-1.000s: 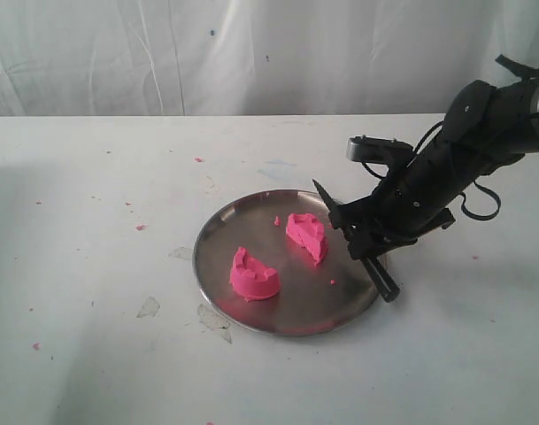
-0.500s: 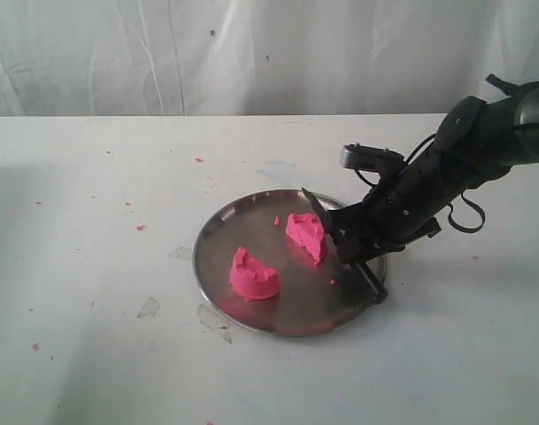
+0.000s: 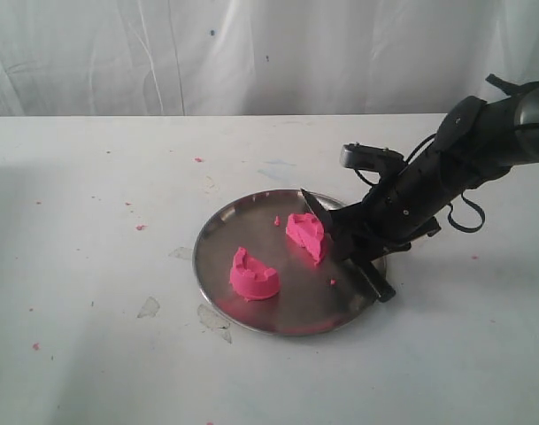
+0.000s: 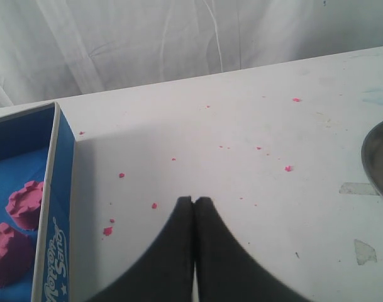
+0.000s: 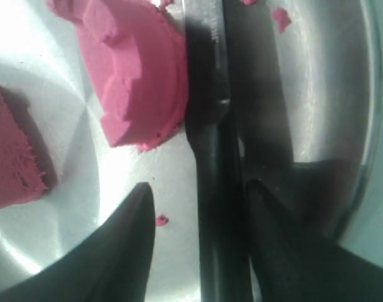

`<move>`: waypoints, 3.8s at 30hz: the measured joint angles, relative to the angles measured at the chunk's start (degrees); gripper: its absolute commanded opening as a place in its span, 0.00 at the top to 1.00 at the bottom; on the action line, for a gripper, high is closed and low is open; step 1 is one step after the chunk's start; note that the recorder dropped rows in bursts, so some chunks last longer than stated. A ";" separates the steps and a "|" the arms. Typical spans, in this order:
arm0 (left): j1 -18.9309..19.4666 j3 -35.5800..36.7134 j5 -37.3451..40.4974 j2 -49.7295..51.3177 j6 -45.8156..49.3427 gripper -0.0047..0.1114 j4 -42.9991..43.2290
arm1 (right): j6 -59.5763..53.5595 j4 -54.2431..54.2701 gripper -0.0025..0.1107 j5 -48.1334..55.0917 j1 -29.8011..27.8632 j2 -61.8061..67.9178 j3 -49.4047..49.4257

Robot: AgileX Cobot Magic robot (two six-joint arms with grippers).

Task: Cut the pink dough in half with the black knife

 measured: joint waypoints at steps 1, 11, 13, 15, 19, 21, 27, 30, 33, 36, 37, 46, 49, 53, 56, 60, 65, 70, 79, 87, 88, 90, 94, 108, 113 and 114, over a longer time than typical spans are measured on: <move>0.00 0.00 0.00 0.00 0.00 0.96 0.00 | 0.00 0.00 0.60 -0.11 0.00 0.00 0.00; 0.00 0.00 0.00 0.00 0.00 0.96 0.00 | 7.29 -14.71 0.68 -0.37 -1.01 -11.72 -3.94; 0.00 0.00 0.00 0.00 0.00 0.96 0.00 | 13.43 -22.53 0.89 0.95 -1.57 -13.88 -3.94; 0.00 0.00 0.00 0.00 0.00 0.96 0.00 | 17.29 -27.93 0.98 4.04 -1.57 -14.46 -3.94; 0.00 0.00 0.00 0.00 0.00 0.96 0.00 | 20.97 -29.66 0.98 5.05 -1.57 -16.77 -3.94; 0.00 0.00 0.00 0.00 0.00 0.96 0.00 | 23.35 -29.66 0.98 5.40 -1.57 -19.61 -3.94; 0.00 0.00 0.00 0.00 0.00 0.96 0.00 | 29.93 -31.09 0.98 2.56 -1.57 -32.75 -1.39; 0.00 0.00 0.00 0.00 0.00 0.96 0.00 | 31.41 -32.14 0.98 -3.49 -1.57 -41.86 2.53; 0.00 0.00 0.00 0.00 0.00 0.96 0.00 | 31.52 -33.36 0.98 -10.44 -1.57 -50.84 8.27; 0.00 0.00 0.00 0.00 0.00 0.96 0.00 | 31.52 -35.98 0.98 -17.68 -1.57 -59.81 15.07; 0.00 0.00 0.00 0.00 0.00 0.96 0.00 | 31.52 -36.95 0.98 -19.93 -1.57 -62.92 17.59; 0.00 0.00 0.00 0.00 0.00 0.96 0.00 | 30.00 -38.88 0.98 -35.10 -1.57 -83.17 36.64; 0.00 0.00 0.00 0.00 0.00 0.96 0.00 | 30.00 -38.88 0.98 -34.50 -1.57 -86.67 38.61; 0.00 0.00 0.00 0.00 0.00 0.96 0.00 | 30.00 -41.80 0.98 -30.25 -1.57 -90.75 38.97; 0.00 0.00 0.00 0.00 0.00 0.96 0.00 | 30.00 -49.45 0.98 -28.60 -1.57 -93.11 38.97; 0.00 0.00 0.00 0.00 0.00 0.96 0.00 | 30.64 -58.61 0.98 -28.24 -1.70 -95.61 39.20; 0.00 0.00 0.00 0.00 0.00 0.96 0.00 | 32.33 -60.60 0.98 -28.02 -9.92 -103.67 42.24; 0.00 0.00 0.00 0.00 0.00 0.96 0.00 | 33.44 -60.60 0.98 -28.14 -15.32 -109.74 44.96; 0.00 0.00 0.00 0.00 0.00 0.96 0.00 | 37.13 -52.42 0.98 -37.35 -15.59 -112.78 67.60; 0.00 0.00 0.00 0.00 0.00 0.96 0.00 | 34.51 -44.22 0.98 -24.17 -15.59 -114.36 70.57; 0.00 0.00 0.00 0.00 0.00 0.96 0.00 | 34.33 -43.25 0.98 -24.17 -15.59 -114.36 70.57; 0.00 0.00 0.00 0.00 0.00 0.96 0.00 | 34.11 -41.77 0.98 -24.12 -15.59 -114.36 70.57; 0.00 0.00 0.00 0.00 0.00 0.96 0.00 | 34.11 -40.93 0.98 -24.12 -15.59 -114.36 70.57; 0.46 3.98 4.67 -0.99 -2.20 0.96 0.36 | 34.11 -40.78 0.98 -24.03 -15.59 -114.36 70.57; 7.08 15.46 2.69 -5.86 4.67 0.96 -3.94 | 34.11 -40.78 0.98 -23.99 -15.59 -114.36 70.57; 8.12 18.17 -0.30 -7.24 6.74 0.96 -5.43 | 34.11 -40.78 0.98 -23.87 -15.59 -114.36 70.57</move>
